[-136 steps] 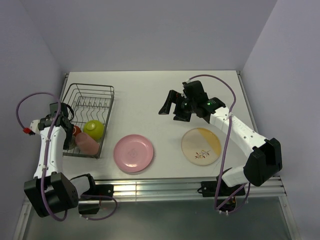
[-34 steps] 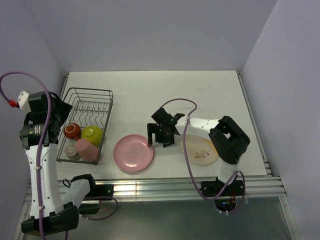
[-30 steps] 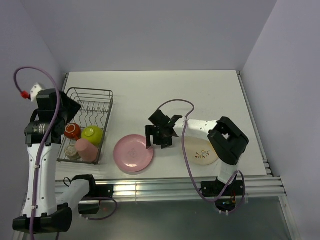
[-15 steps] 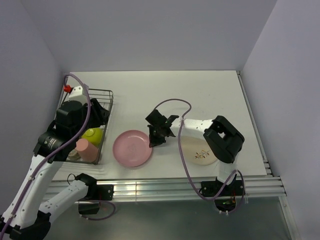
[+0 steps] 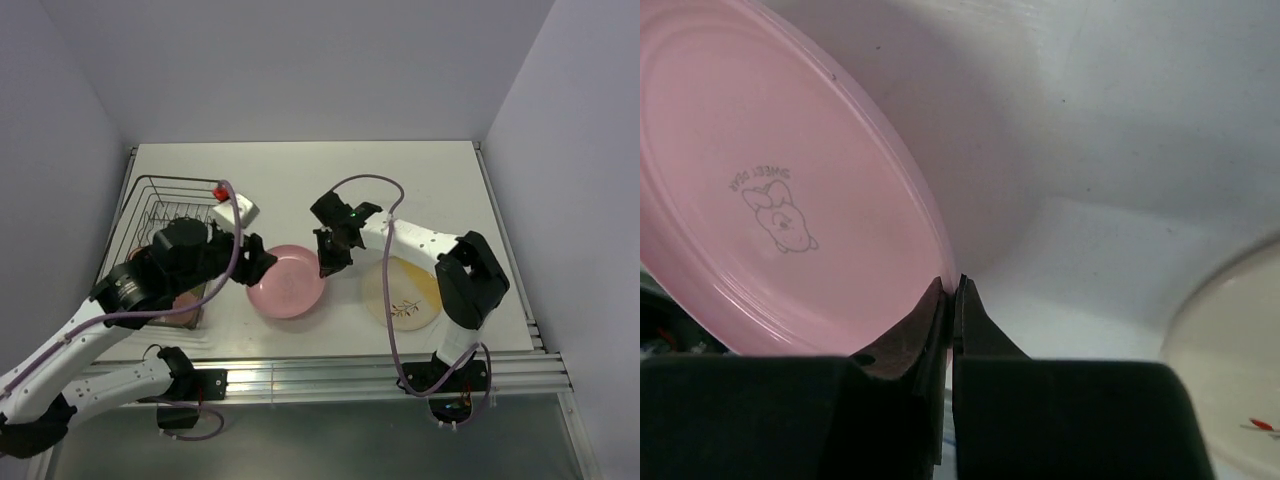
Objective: Load the mixed dishes into the dish rack
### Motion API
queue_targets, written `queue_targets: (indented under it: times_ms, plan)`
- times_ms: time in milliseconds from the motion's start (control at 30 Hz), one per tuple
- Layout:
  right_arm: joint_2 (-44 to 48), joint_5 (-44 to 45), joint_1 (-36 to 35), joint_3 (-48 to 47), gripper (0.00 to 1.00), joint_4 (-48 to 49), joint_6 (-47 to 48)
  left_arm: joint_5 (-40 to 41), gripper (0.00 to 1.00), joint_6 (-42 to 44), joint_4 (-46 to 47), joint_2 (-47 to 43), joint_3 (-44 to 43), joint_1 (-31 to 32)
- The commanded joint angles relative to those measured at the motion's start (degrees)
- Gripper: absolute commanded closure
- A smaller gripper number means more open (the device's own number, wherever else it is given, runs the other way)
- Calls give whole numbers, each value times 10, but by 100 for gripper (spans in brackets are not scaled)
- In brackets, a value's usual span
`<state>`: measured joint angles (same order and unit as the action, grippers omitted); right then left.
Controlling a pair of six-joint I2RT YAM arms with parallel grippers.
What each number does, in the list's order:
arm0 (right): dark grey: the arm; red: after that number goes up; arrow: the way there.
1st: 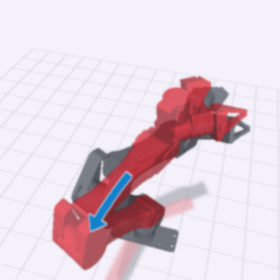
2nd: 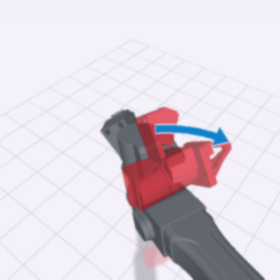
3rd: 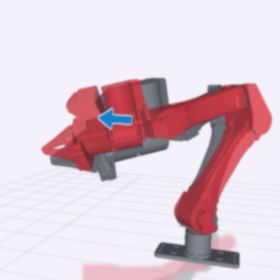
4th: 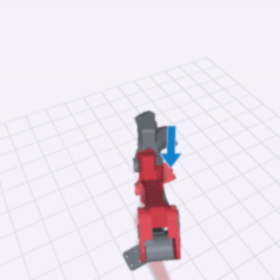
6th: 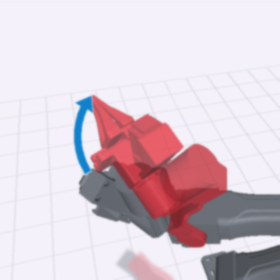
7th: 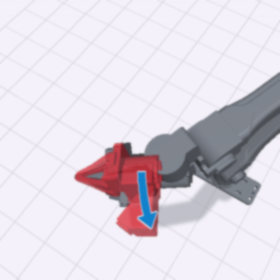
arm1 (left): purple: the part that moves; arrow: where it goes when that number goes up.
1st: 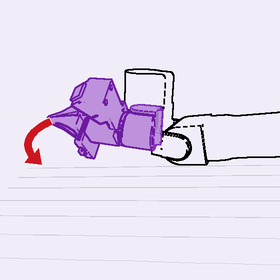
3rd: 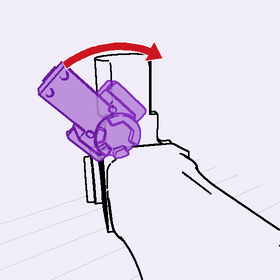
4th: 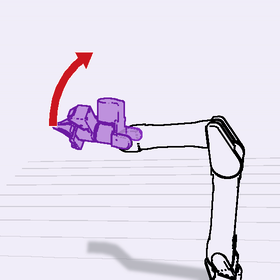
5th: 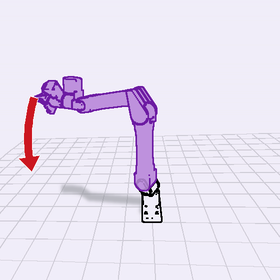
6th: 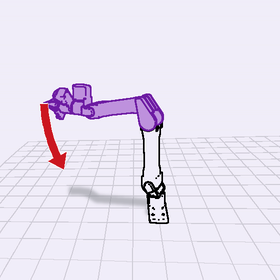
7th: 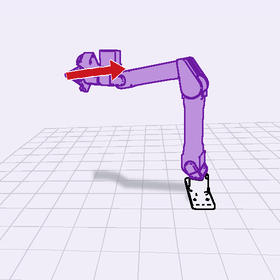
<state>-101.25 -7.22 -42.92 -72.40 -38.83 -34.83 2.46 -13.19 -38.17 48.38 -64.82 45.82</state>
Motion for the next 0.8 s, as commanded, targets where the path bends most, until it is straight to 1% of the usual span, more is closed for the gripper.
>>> queue_targets:
  times_ms: [0, 67, 100, 200, 333, 433, 567, 667, 767]
  plan:
    - [56, -51, 7, -43, 100, -64, 42, 27, 39, 60, 35, 30, -1, 97]
    - [65, -73, 14, -42, 100, -70, 49, 71, 36, 69, 35, 65, -6, 146]
    - [68, -90, 17, -40, 100, -73, 49, 109, 36, 74, 31, 86, -13, 190]
    - [74, -118, 24, -28, 100, -79, 59, 143, 36, 84, 35, 102, -16, 236]
    - [91, -161, 27, -3, 100, -82, 66, 189, 34, 100, 17, 116, -25, 276]
    - [102, -186, 33, 10, 100, -83, 70, 200, 33, 104, -4, 138, -40, 304]
    - [110, -224, 43, 23, 100, -87, 76, 215, 32, 100, -46, 177, -53, 356]
    - [120, -244, 48, 27, 100, -98, 79, 225, 31, 93, -64, 213, -53, 382]
    - [127, -244, 50, 22, 100, -116, 86, 215, 28, 87, -71, 225, -51, 389]
